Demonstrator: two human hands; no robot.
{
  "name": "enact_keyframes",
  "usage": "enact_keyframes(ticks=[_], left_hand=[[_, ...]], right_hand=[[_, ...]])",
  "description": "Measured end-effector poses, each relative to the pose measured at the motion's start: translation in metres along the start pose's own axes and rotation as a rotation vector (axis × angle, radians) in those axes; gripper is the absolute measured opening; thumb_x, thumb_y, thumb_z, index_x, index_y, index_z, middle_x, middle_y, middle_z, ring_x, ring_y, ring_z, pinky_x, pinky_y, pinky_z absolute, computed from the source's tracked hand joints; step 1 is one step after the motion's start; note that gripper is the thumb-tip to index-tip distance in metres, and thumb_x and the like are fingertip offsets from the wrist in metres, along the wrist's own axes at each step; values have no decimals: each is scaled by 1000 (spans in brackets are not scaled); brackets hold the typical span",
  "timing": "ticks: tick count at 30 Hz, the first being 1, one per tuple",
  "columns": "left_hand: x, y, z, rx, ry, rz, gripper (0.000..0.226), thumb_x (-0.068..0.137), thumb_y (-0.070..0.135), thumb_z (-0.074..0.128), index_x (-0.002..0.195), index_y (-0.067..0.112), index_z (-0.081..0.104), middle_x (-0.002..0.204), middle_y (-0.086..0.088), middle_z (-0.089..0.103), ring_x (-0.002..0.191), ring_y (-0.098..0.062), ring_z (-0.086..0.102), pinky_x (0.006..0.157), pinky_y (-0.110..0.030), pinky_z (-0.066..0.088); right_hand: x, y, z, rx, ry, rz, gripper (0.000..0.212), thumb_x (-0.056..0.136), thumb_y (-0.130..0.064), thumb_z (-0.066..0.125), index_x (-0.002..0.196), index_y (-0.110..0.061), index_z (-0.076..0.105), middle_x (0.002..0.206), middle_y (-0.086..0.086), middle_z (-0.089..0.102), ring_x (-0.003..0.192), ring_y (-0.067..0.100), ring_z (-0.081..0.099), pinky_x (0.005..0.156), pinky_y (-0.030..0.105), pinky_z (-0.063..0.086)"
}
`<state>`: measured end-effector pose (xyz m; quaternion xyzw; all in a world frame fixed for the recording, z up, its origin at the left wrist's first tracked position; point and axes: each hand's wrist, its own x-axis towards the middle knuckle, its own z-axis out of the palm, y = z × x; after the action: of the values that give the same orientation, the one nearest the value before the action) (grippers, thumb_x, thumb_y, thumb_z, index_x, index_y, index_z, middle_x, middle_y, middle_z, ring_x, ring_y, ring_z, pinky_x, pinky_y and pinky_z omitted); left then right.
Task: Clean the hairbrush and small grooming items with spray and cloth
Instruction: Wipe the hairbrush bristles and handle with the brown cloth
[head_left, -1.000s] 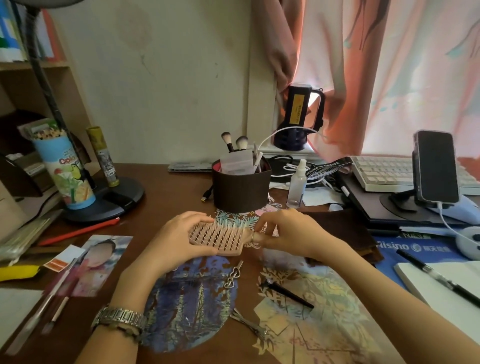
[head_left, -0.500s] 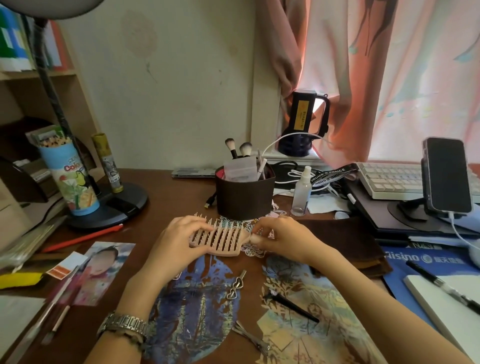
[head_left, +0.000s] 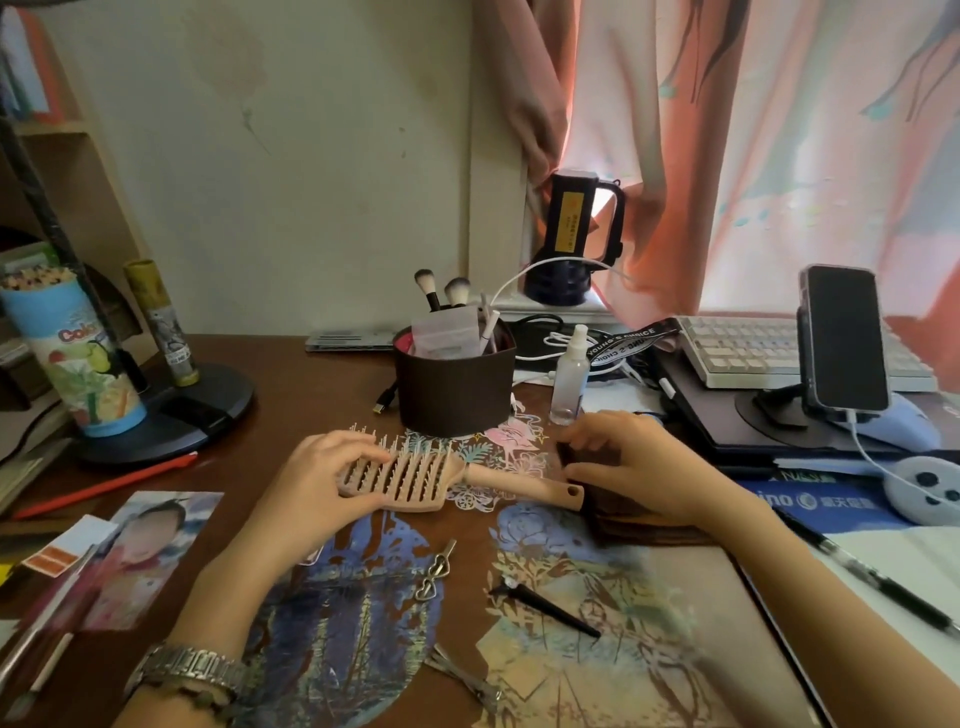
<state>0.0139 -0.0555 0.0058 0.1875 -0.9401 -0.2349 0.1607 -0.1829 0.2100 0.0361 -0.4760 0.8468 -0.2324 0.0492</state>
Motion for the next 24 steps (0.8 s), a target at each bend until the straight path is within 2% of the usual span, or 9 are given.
enact_keyframes(ticks=[5,9,16,18,21,24], left_hand=[[0,-2,0,-21,-11,12,41,74,30,77,107,44,59,127,16,51,122,-7,38,102,-33,32],[0,-3,-2,-41,1,0,37,74,27,77,107,40,66,124,17,53,121,-9,42,102,-36,32],[0,-4,-4,-24,6,-16,32,74,29,77,102,39,66,119,19,53,120,-11,46,102,-40,33],[0,-3,-4,-24,5,-11,32,74,29,77,100,41,65,117,20,52,119,-11,46,102,-40,33],[0,-3,-4,-18,-4,-13,32,74,28,77,99,43,63,117,20,52,119,-13,47,102,-43,35],[-1,-2,-4,-10,0,-8,32,74,27,77,99,43,63,117,20,52,119,-14,48,103,-45,36]], right_hand=[[-17,16,3,-54,28,48,34,77,-46,71,107,-36,60,99,-15,59,96,5,54,83,27,49],[-33,25,13,-94,14,44,49,68,-55,74,111,-38,59,104,-18,56,99,3,49,85,25,45],[-43,35,32,-139,93,29,53,66,-65,68,109,-34,60,109,-17,57,99,5,49,84,27,45],[-45,34,34,-164,129,6,45,72,-60,67,107,-32,64,112,-16,60,102,5,51,85,26,46],[-47,34,36,-204,174,-33,27,81,-39,68,104,-27,69,114,-13,64,105,8,56,85,30,50],[-49,34,38,-193,217,-40,22,82,-29,68,104,-24,70,109,-10,68,102,11,61,83,31,53]])
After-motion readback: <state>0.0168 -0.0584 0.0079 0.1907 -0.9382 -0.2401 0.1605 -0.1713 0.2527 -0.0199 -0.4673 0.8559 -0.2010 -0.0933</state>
